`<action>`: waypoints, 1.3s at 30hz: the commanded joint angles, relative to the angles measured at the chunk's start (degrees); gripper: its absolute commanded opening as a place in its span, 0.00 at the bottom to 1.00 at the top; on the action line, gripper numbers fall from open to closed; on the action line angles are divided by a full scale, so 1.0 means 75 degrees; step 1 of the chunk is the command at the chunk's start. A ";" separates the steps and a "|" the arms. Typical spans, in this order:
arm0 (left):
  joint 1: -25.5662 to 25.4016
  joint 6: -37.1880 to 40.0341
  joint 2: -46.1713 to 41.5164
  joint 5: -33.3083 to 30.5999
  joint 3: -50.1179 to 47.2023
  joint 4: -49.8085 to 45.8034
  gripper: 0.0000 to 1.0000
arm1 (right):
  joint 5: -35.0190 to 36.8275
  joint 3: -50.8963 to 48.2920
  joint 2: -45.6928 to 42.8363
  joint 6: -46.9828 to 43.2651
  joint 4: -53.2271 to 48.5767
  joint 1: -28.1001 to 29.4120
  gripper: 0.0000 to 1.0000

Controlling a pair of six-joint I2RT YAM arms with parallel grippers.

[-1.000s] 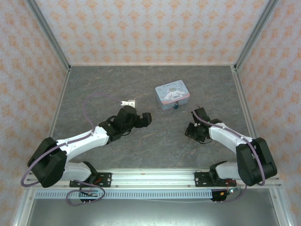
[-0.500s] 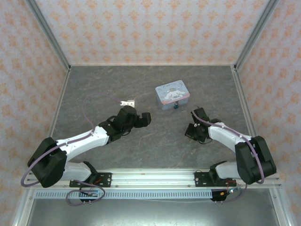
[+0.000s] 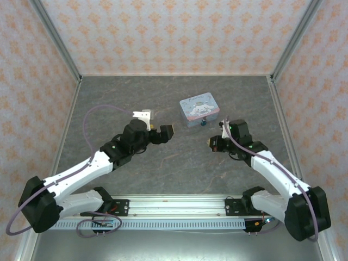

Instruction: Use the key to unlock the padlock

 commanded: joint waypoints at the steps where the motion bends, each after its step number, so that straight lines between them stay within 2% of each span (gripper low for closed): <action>1: -0.0061 0.0665 -0.0286 0.0886 0.0289 0.0056 0.98 | -0.1645 0.0344 -0.0289 -0.1436 0.0780 0.0115 0.00; 4: -0.0061 0.0839 -0.0353 0.1470 0.0335 0.0193 0.93 | -0.2176 0.0602 -0.0291 -0.2246 0.0691 0.0306 0.00; 8: -0.0061 0.0929 -0.0210 0.2188 0.0406 0.0332 0.82 | -0.2131 0.0910 -0.0282 -0.3686 0.0203 0.0799 0.00; 12: -0.0058 0.0908 -0.0084 0.2115 0.0457 0.0230 0.75 | -0.1411 0.1004 -0.0075 -0.4429 -0.0085 0.1082 0.00; 14: -0.0061 0.0909 -0.0083 0.1957 0.0458 0.0148 0.74 | -0.0742 0.1358 0.0338 -0.4676 -0.0844 0.1255 0.00; 20: -0.0062 0.0963 -0.0395 0.1070 0.0378 -0.0271 0.73 | 0.1156 0.2614 0.2316 -0.4425 -0.3156 0.1708 0.00; 25: -0.0061 0.1103 -0.0842 0.0539 0.0167 -0.0480 0.67 | 0.2145 0.3443 0.3925 -0.4211 -0.4519 0.1978 0.00; 29: -0.0061 0.1175 -0.1116 0.0278 0.0042 -0.0701 0.66 | 0.2883 0.4034 0.5092 -0.4101 -0.5208 0.2272 0.00; 33: -0.0061 0.1180 -0.1220 0.0201 -0.0026 -0.0793 0.66 | 0.3155 0.4368 0.5639 -0.3964 -0.5243 0.2345 0.00; 39: -0.0061 0.1140 -0.1191 0.0180 -0.0052 -0.0806 0.66 | 0.3208 0.4381 0.5106 -0.3612 -0.4730 0.2327 0.35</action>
